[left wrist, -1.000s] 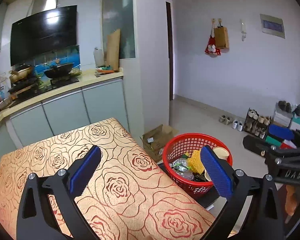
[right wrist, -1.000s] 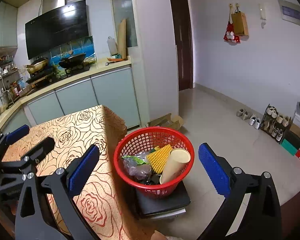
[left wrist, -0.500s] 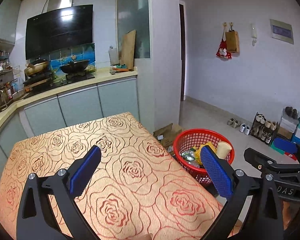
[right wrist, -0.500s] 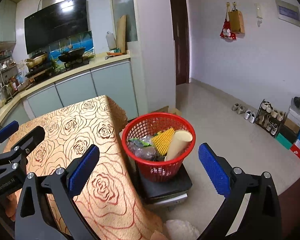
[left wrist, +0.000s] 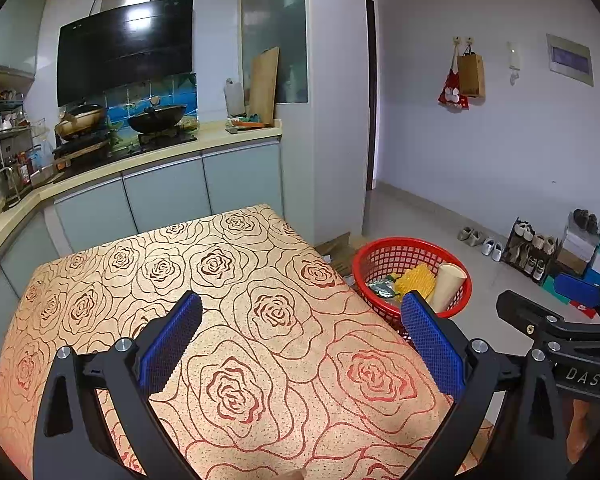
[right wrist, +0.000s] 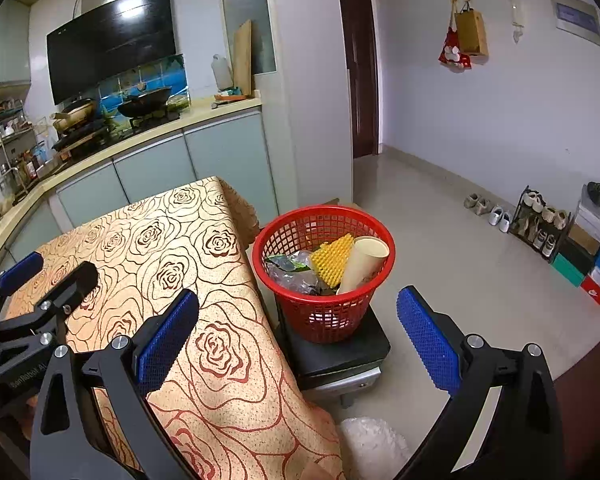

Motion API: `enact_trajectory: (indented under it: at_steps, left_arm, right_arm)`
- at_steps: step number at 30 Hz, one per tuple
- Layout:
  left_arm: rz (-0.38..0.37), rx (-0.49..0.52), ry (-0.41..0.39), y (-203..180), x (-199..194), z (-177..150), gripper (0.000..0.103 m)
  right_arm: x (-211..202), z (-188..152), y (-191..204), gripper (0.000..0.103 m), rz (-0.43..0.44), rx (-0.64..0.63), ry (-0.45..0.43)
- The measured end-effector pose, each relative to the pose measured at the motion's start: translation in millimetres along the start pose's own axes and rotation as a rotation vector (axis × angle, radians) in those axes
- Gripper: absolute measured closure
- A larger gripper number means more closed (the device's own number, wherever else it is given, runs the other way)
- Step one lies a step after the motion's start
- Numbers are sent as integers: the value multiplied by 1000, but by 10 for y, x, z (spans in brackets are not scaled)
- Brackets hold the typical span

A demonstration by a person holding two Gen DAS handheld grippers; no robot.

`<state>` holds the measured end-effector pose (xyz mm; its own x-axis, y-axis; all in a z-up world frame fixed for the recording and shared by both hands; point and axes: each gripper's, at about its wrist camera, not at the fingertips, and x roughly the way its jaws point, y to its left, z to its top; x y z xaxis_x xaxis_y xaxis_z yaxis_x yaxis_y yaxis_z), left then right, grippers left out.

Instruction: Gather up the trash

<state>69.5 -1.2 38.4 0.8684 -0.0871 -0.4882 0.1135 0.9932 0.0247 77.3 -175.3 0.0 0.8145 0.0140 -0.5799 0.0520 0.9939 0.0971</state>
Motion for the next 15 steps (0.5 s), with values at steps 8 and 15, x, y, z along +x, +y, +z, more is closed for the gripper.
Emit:
enact_trajectory:
  at_steps: [8,15]
  left_arm:
    - [18,-20,-7,97,-33,29,7]
    - [31,-30,-5,128,-33,47,7]
  right_arm:
    - [10,22,-48,6,-15,8,0]
    - [24,18,-78,6,-22,16,4]
